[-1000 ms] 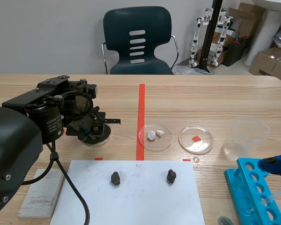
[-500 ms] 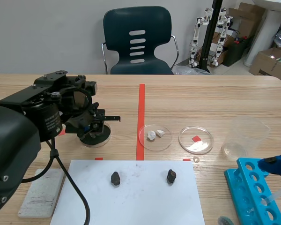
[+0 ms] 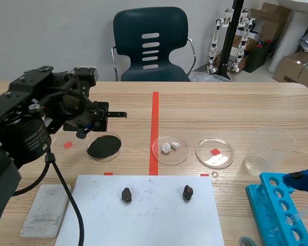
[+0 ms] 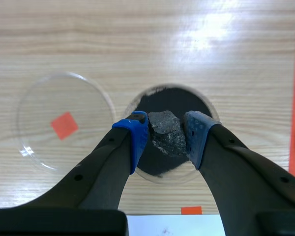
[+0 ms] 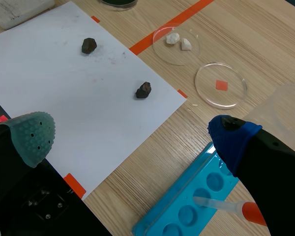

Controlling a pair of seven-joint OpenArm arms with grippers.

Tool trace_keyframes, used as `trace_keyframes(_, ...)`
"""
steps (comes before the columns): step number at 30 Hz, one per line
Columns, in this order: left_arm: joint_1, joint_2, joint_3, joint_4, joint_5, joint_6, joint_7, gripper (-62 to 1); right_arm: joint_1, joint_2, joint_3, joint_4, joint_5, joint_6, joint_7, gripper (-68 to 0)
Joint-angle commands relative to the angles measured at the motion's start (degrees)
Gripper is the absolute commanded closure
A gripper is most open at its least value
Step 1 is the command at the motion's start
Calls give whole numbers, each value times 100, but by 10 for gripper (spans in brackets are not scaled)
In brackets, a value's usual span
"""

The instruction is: Lower the mineral onto the iron filings and hold still

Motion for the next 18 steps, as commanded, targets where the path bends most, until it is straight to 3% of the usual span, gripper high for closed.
trace_keyframes(1, 114, -146, -37, 396, -57, 15, -208, -130, -11, 0, -20, 79, 63, -4, 105, -679)
trace_keyframes(6, 870, -544, -37, 1534, -105, 15, -632, -130, -11, 0, -20, 79, 63, -4, 105, -679)
trace_keyframes(13, 2326, -1303, -72, 3136, -507, -13, -1432, -130, -11, 0, -20, 79, 63, -4, 105, -679)
trace_keyframes(18, 3589, -1620, -310, 4089, -509, -46, -2208, -130, -11, 0, -20, 79, 63, -4, 105, -679)
